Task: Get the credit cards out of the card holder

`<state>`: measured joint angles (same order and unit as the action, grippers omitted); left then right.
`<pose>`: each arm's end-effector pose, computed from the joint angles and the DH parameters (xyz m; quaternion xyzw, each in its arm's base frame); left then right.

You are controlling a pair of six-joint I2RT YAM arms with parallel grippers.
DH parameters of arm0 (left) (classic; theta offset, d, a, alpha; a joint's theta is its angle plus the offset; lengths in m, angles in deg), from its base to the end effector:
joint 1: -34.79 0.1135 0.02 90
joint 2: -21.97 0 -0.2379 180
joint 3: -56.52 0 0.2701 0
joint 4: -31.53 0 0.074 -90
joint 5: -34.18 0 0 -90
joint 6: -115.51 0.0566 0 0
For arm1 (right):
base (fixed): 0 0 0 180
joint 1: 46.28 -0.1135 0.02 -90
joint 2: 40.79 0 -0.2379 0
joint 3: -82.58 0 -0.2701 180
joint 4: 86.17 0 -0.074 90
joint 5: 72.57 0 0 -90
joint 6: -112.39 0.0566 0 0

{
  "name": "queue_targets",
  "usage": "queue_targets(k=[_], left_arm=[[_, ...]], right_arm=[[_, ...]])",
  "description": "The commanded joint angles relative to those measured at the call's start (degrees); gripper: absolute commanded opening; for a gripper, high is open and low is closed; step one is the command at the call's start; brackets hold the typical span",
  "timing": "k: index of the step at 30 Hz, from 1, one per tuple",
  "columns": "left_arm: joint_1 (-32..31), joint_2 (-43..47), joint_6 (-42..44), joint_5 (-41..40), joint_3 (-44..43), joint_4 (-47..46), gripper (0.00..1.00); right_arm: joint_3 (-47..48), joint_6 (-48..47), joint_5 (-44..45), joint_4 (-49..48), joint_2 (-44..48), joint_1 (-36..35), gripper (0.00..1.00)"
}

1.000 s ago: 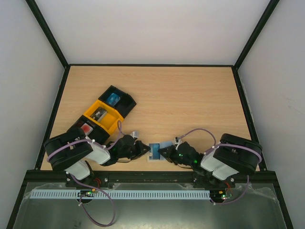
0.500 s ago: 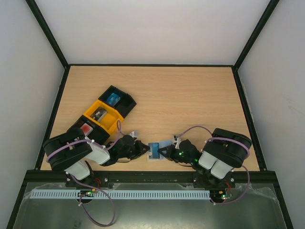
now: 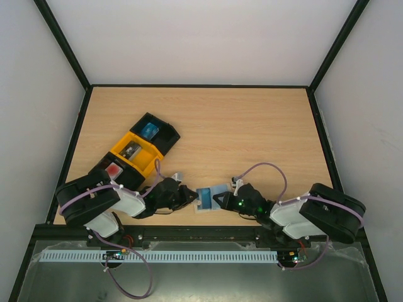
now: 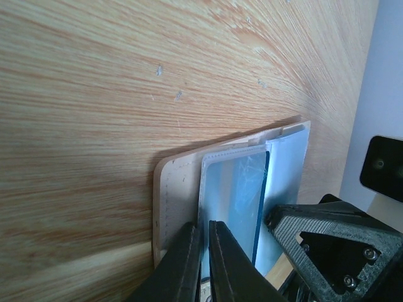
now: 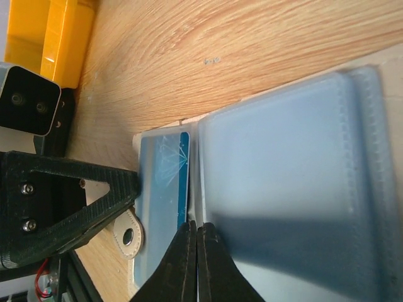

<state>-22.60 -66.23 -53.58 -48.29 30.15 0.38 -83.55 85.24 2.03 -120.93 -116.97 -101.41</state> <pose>0.1295 -0.2162 0.0468 -0.1313 0.8577 -0.4798 0.1301 0.1035 0.1749 0.0459 -0.0123 0.8502 0.4993 0.1665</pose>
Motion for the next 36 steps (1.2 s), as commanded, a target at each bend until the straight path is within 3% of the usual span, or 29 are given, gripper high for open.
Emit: queue_targets(k=[1, 5, 10, 16, 26, 36], left_arm=[[-1.5, -2.22, 0.54, 1.7, 1.5, 12.12, 0.09], [-1.5, -2.1, 0.85, 1.85, 1.29, 12.14, 0.09], [-1.51, -2.41, 0.84, 1.96, 1.24, 11.91, 0.09], [-1.58, -2.24, 0.91, 1.96, 1.24, 11.94, 0.09], [-1.63, -2.58, 0.98, 2.05, 1.32, 11.55, 0.09], [-1.68, -3.64, 1.2, 2.4, 1.05, 10.86, 0.09]], right_arm=[[-0.88, -2.36, 3.41, 7.15, 3.36, -0.23, 0.02], [-0.82, -0.3, 1.0, 6.07, 6.13, -0.17, 0.02], [1.42, 0.41, 2.34, 8.98, 8.29, -0.21, 0.12], [4.91, -0.47, 3.08, 10.58, 4.51, -0.18, 0.18], [6.02, 0.85, -1.55, 2.03, -5.8, -0.2, 0.19], [3.64, 1.38, -5.4, -8.69, -5.57, -0.24, 0.15]])
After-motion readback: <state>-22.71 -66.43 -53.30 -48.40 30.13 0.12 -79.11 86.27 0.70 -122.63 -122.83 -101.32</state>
